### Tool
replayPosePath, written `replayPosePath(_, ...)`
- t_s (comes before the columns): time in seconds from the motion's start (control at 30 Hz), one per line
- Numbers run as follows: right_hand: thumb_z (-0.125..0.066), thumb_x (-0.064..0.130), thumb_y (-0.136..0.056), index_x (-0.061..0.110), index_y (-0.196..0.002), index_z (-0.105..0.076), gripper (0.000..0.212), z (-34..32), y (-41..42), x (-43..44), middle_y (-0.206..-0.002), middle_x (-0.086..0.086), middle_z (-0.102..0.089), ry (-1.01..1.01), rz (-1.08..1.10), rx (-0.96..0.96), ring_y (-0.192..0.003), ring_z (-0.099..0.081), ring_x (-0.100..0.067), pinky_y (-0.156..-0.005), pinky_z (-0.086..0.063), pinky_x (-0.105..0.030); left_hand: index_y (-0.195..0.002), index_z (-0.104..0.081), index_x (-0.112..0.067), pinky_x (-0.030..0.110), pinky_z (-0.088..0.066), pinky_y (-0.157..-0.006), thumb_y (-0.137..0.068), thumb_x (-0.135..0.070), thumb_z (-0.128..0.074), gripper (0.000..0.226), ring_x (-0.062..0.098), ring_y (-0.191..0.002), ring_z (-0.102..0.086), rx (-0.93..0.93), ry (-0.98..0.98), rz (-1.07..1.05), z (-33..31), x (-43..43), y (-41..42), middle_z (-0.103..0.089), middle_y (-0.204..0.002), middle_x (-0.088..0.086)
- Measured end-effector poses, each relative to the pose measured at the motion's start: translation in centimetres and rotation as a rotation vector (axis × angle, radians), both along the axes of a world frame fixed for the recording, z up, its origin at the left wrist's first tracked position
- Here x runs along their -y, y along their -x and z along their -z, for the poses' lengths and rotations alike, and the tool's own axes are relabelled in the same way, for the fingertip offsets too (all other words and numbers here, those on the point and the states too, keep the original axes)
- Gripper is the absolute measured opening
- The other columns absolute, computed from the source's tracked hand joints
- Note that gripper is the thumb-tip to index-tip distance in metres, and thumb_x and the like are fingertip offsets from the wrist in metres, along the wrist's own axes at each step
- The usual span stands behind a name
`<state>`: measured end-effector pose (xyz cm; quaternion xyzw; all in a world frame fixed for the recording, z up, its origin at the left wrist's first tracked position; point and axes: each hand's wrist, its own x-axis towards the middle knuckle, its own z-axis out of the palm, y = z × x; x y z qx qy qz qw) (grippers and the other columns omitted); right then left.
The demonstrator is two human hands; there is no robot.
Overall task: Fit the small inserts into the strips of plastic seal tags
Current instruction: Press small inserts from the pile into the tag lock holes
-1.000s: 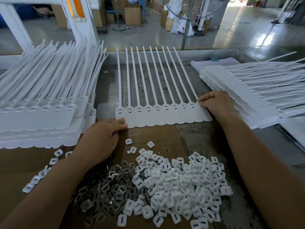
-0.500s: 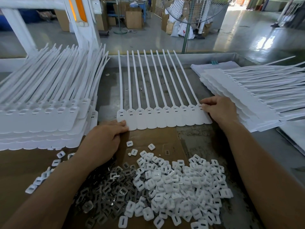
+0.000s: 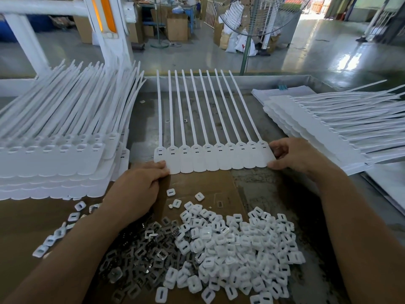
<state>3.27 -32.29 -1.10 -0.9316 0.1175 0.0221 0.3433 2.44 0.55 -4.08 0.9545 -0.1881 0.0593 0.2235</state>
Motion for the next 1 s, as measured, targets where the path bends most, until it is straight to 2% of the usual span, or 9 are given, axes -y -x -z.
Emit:
replayPosePath(0.13,-0.078,0.015,-0.071,0.013,-0.115,-0.062,0.048,1.0,-0.3,-0.4,-0.079,0.009,-0.056,0.056,0.035,0.074,-0.077,-0.053,-0.009,-0.078,-0.037,-0.027,-0.130,-0.049,-0.026,0.020,-0.021,-0.102,-0.095,-0.017,-0.038,0.038,0.010,-0.130,-0.030,0.000,-0.002,-0.050,0.1,0.2,0.5,-0.032,-0.145,-0.009)
replayPosePath(0.2,-0.076,0.023,-0.073,0.016,-0.110,-0.065,0.040,1.4,-0.6,-0.9,-0.082,0.007,-0.057,0.110,0.074,0.130,-0.084,-0.054,-0.014,-0.079,-0.038,-0.027,-0.131,-0.048,-0.025,0.020,-0.027,-0.095,-0.094,-0.022,-0.040,0.037,0.010,-0.123,-0.036,0.012,0.004,-0.088,0.1,0.3,0.6,-0.034,-0.139,-0.005)
replayPosePath(0.3,-0.073,0.029,-0.075,0.018,-0.104,-0.066,0.032,1.8,-0.9,-1.1,-0.087,0.005,-0.057,0.180,0.098,0.156,-0.086,-0.052,-0.014,-0.077,-0.037,-0.027,-0.131,-0.047,-0.022,0.017,-0.026,-0.089,-0.094,-0.023,-0.042,0.038,0.009,-0.114,-0.040,0.013,0.017,-0.087,0.1,0.3,0.5,-0.040,-0.129,-0.005)
replayPosePath(0.47,-0.070,0.024,-0.077,0.018,-0.110,-0.065,0.034,1.6,-0.9,-1.9,-0.111,-0.003,-0.062,0.289,0.095,0.256,-0.100,-0.056,-0.019,-0.082,-0.036,-0.025,-0.135,-0.042,-0.021,0.017,-0.021,-0.098,-0.095,-0.024,-0.040,0.040,0.009,-0.126,-0.032,0.007,0.002,-0.079,0.1,0.5,0.4,-0.036,-0.140,-0.007)
replayPosePath(0.6,-0.062,0.025,-0.086,0.021,-0.117,-0.063,0.031,1.4,-0.6,-5.6,-0.126,0.004,-0.058,0.272,-0.189,0.426,-0.116,-0.049,-0.011,-0.093,-0.025,-0.018,-0.135,-0.041,-0.020,0.017,-0.017,-0.102,-0.095,-0.026,-0.040,0.041,0.008,-0.130,-0.029,0.008,-0.010,-0.082,0.1,0.6,0.4,-0.034,-0.143,-0.007)
replayPosePath(0.7,-0.057,0.027,-0.090,0.022,-0.123,-0.059,0.033,2.1,-0.3,-8.1,-0.133,0.008,-0.053,0.357,-0.453,0.402,-0.124,-0.043,-0.009,-0.097,-0.023,-0.018,-0.133,-0.045,-0.018,0.018,-0.019,-0.102,-0.095,-0.024,-0.042,0.039,0.009,-0.129,-0.033,0.015,0.000,-0.086,0.0,0.3,0.5,-0.038,-0.142,-0.006)
replayPosePath(0.77,-0.055,0.030,-0.091,0.022,-0.126,-0.057,0.035,2.6,-0.3,-8.6,-0.136,0.007,-0.050,0.364,-0.506,0.355,-0.125,-0.041,-0.009,-0.099,-0.025,-0.020,-0.128,-0.051,-0.016,0.019,-0.022,-0.101,-0.094,-0.021,-0.044,0.035,0.011,-0.127,-0.037,0.030,0.022,-0.104,-0.2,0.4,0.5,-0.043,-0.139,-0.004)
replayPosePath(0.9,-0.056,0.031,-0.090,0.021,-0.123,-0.059,0.034,2.7,-0.3,-8.3,-0.135,0.007,-0.052,0.272,-0.495,0.346,-0.125,-0.042,-0.009,-0.103,-0.027,-0.025,-0.111,-0.065,-0.013,0.017,-0.029,-0.091,-0.090,-0.011,-0.051,0.026,0.011,-0.103,-0.052,0.137,0.184,-0.218,-1.0,0.6,1.1,-0.060,-0.120,-0.001)
replayPosePath(1.0,-0.058,0.030,-0.089,0.019,-0.120,-0.062,0.033,2.9,-0.4,-8.3,-0.132,0.005,-0.055,0.249,-0.484,0.361,-0.123,-0.045,-0.010,-0.105,-0.029,-0.028,-0.106,-0.066,-0.022,0.009,-0.035,-0.078,-0.088,-0.010,-0.054,0.025,-0.001,-0.084,-0.053,0.063,0.409,-0.307,-1.4,0.5,1.7,-0.061,-0.098,-0.017)
